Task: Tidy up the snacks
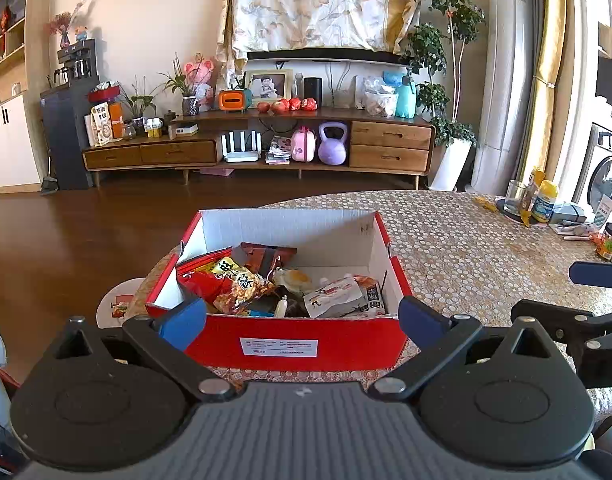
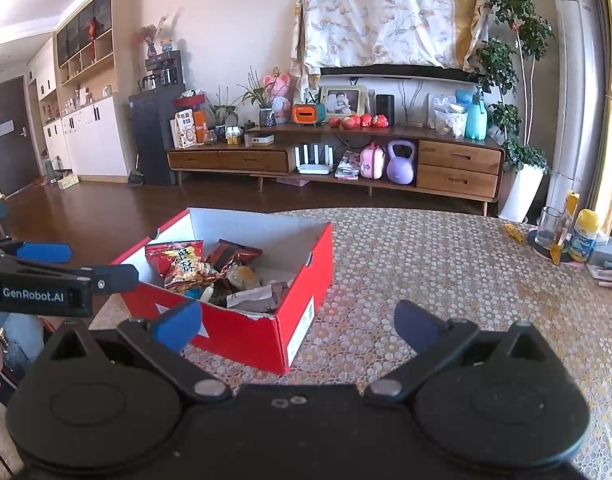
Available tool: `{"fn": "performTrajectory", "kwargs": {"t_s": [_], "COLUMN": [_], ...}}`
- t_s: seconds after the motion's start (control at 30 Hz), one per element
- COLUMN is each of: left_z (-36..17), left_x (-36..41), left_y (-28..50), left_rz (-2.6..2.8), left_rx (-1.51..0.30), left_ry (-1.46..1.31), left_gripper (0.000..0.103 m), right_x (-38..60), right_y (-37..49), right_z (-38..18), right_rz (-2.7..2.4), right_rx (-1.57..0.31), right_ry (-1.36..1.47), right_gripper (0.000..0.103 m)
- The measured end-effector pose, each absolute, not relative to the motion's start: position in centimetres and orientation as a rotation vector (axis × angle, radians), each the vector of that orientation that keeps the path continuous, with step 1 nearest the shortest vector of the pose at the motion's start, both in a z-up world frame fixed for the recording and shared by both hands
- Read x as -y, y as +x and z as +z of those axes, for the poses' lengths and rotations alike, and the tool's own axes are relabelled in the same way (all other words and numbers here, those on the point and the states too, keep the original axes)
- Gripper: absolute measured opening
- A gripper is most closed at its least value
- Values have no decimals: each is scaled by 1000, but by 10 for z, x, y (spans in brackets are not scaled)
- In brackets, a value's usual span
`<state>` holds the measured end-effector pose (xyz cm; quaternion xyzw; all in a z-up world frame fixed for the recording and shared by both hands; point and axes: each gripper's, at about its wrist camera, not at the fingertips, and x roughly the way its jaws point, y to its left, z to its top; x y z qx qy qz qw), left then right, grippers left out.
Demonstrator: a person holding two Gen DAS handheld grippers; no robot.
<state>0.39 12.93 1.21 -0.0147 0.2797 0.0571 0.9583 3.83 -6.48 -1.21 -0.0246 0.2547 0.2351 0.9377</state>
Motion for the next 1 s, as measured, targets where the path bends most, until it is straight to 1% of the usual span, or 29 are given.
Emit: {"fn": "performTrajectory", "kwargs": {"t_s": [0.6,1.0], "left_z": [6,2], "left_x": [-131,-133], "left_y": [6,8], "left_rz": [132,122], "left_rx": [-584,-609], "left_ry": [-15,-56], "left_gripper": [103,103], "right_x": [61,62], "right_y": [39,39], "right_z": [-15,-18], "right_rz": [483,468], "right_rx": [-536,-551], "right_ry": [-50,-40], "right_gripper": [103,103]}}
